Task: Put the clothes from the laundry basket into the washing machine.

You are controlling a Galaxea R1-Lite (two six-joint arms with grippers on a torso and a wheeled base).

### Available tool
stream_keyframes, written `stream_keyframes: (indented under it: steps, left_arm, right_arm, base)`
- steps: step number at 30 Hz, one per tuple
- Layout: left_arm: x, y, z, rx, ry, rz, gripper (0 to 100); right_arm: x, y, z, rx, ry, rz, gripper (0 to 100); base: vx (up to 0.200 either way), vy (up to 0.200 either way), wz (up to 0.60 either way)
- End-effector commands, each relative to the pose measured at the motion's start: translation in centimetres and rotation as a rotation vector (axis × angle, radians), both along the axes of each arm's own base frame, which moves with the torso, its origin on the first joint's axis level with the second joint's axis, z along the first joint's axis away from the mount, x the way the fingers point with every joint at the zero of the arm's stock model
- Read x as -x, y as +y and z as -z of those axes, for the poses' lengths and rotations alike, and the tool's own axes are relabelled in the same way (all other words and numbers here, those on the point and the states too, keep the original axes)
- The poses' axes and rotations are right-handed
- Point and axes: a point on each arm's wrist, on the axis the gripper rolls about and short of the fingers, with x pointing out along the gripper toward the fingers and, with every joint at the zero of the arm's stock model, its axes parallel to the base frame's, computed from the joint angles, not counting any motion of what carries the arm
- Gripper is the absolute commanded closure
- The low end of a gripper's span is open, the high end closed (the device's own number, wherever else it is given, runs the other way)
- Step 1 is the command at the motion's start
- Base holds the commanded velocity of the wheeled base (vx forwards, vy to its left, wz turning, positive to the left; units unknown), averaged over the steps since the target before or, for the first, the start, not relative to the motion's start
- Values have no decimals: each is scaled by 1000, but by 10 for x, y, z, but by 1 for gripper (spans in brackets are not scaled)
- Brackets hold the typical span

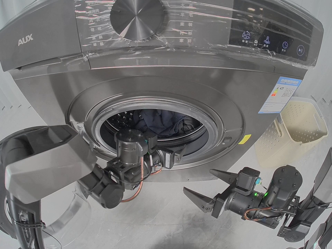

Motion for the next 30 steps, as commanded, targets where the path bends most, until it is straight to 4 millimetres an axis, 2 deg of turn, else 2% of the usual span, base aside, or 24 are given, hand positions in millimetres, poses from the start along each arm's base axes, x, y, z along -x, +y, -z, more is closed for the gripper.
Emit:
stream_keyframes:
  steps: [1,5,6,8,13,16,23,25,26,27,30]
  left_arm:
    - [72,23,-51,59,-87,89,0]
    - [105,38,-55,55,-83,116,0]
    - [119,46,-56,56,-80,127,0]
    - [131,55,-57,60,-85,132,0]
    - [145,71,-62,81,-110,121,0]
    - [150,74,-65,87,-125,122,0]
    - [166,91,-74,98,-160,104,0]
    - [176,105,-81,110,-181,89,0]
    - [176,105,-81,110,-181,89,0]
    - [181,116,-84,117,-196,64,0]
    - [187,127,-86,117,-213,38,0]
  right_arm:
    - [13,-17,-16,-30,-37,13,0]
    - [19,-26,-25,-46,-58,36,0]
    - [21,-30,-26,-51,-60,37,0]
    - [23,-32,-26,-50,-57,39,0]
    - [28,-38,-25,-40,-55,45,0]
    - [28,-43,-29,-50,-66,59,0]
    - [34,-72,-32,-36,-92,143,0]
    - [36,-89,-33,-20,-108,202,0]
    - [36,-89,-33,-20,-108,202,0]
    - [35,-97,-36,-15,-116,242,0]
    - [39,-107,-40,-5,-130,280,0]
  base:
    - [0,0,0]
    - [0,0,0]
    - [0,0,0]
    - [0,0,0]
    - [0,0,0]
    - [-200,0,0]
    - [-200,0,0]
    - [-200,0,0]
    - [-200,0,0]
    - [-200,0,0]
    - [-67,0,0]
